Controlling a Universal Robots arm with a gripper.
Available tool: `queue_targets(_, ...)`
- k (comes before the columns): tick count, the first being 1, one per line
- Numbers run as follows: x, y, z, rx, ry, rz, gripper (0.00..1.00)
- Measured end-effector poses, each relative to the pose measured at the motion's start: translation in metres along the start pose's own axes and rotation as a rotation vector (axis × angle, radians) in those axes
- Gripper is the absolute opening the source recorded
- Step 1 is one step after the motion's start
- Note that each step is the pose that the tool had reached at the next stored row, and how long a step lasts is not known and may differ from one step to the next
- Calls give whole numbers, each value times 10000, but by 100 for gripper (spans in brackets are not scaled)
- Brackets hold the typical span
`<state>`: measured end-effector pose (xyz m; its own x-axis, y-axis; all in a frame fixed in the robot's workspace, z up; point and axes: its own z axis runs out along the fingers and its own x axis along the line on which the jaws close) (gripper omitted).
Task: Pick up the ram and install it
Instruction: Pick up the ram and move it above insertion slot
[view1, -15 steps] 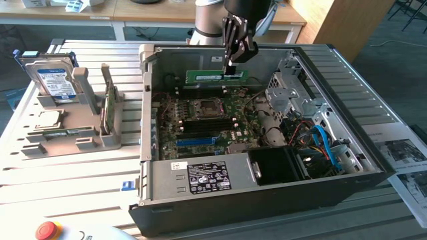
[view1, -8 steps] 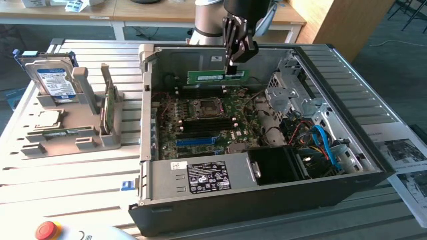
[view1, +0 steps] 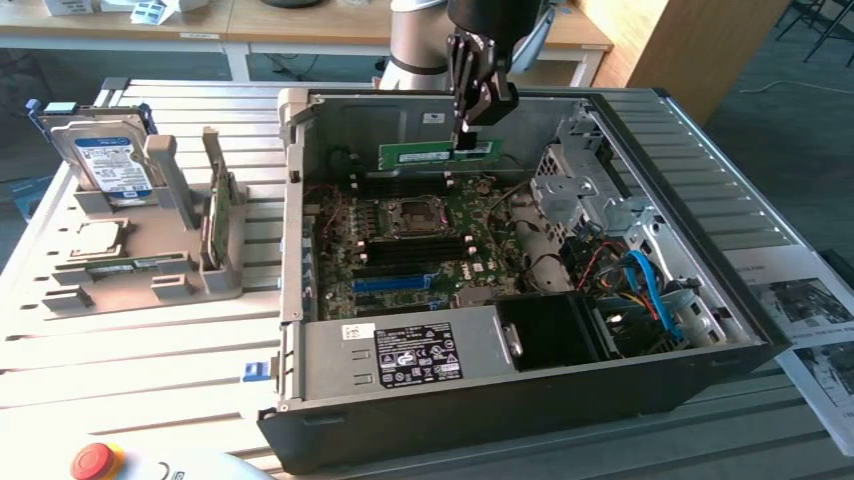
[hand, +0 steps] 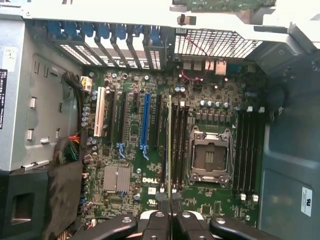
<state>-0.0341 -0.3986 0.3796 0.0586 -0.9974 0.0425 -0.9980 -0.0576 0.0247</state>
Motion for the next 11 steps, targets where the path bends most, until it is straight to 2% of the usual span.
queue_targets(6,1,2,-1,14,-6,1,12)
queue_targets(11,9,2,1,20,-93,35,12)
